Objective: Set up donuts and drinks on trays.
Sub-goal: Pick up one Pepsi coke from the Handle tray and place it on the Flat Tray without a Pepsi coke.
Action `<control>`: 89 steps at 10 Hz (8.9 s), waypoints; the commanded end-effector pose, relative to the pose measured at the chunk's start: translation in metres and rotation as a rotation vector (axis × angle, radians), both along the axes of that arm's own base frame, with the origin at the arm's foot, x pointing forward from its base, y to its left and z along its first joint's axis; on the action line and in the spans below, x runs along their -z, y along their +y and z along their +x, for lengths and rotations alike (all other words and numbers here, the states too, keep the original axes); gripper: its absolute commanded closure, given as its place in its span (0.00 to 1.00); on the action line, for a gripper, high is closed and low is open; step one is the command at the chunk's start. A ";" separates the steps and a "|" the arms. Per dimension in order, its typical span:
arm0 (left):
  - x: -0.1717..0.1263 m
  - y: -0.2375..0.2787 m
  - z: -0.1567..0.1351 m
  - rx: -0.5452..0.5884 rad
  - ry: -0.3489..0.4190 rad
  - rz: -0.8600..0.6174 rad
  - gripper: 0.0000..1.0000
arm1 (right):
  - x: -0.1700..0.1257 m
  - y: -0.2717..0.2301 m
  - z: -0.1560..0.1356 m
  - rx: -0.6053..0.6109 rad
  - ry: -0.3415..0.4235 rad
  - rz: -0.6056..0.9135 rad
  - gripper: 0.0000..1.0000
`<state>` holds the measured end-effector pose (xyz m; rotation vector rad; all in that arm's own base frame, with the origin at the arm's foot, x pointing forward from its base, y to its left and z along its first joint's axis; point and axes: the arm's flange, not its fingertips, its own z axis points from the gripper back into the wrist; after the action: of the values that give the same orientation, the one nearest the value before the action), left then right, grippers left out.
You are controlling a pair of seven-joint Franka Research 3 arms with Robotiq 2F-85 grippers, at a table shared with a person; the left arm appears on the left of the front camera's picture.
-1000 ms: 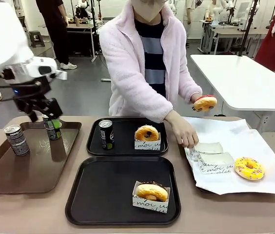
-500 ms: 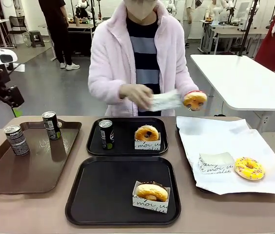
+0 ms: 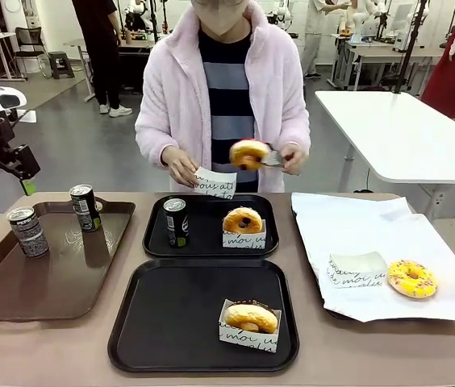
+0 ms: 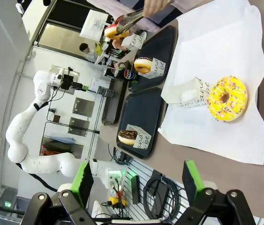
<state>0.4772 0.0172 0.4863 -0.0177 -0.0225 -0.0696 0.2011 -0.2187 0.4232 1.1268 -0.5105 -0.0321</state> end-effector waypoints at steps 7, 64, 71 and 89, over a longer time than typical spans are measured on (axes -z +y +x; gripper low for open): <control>0.053 0.021 0.009 0.038 0.006 -0.050 0.00 | 0.000 -0.001 0.000 -0.003 -0.018 0.011 0.00; 0.110 -0.329 -0.111 0.793 0.000 0.066 0.42 | 0.000 -0.001 0.000 -0.003 -0.018 0.011 0.00; 0.109 -0.329 -0.117 0.791 0.000 0.069 0.00 | 0.000 -0.001 0.000 -0.003 -0.018 0.011 0.00; 0.015 -0.229 -0.106 0.532 -0.010 0.023 0.00 | 0.000 -0.001 0.000 -0.003 -0.018 0.011 0.00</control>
<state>0.3604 -0.2575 0.4703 0.0272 -0.0369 -0.6651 0.2002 -0.2192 0.4233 1.1254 -0.5120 -0.0353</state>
